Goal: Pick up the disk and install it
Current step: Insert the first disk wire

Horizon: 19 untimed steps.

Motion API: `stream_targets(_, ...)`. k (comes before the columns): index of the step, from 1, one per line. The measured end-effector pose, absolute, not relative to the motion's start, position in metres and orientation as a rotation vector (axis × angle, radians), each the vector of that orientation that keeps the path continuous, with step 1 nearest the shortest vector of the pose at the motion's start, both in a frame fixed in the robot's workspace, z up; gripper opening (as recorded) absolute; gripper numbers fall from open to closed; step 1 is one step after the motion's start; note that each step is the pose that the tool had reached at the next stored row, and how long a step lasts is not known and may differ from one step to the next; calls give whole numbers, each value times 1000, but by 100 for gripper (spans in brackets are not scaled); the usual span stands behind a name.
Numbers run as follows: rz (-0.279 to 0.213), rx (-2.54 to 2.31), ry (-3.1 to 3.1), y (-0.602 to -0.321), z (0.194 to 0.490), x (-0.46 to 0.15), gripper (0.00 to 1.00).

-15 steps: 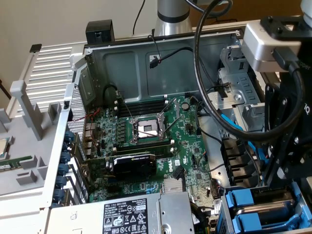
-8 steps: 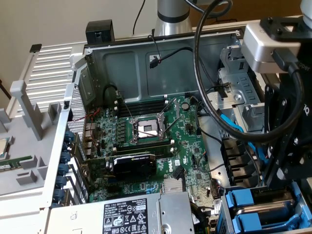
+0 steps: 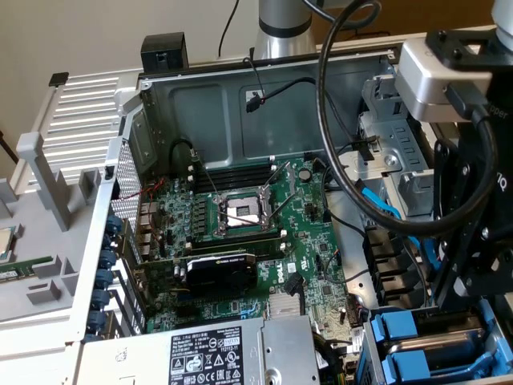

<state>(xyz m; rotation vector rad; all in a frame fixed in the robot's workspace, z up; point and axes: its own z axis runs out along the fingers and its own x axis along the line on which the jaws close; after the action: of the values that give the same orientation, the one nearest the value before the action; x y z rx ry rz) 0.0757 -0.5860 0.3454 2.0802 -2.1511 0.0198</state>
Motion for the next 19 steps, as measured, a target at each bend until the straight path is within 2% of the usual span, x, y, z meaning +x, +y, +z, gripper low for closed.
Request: stream_targets(19, 20, 2079, -2153, -586, 343, 76, 17)
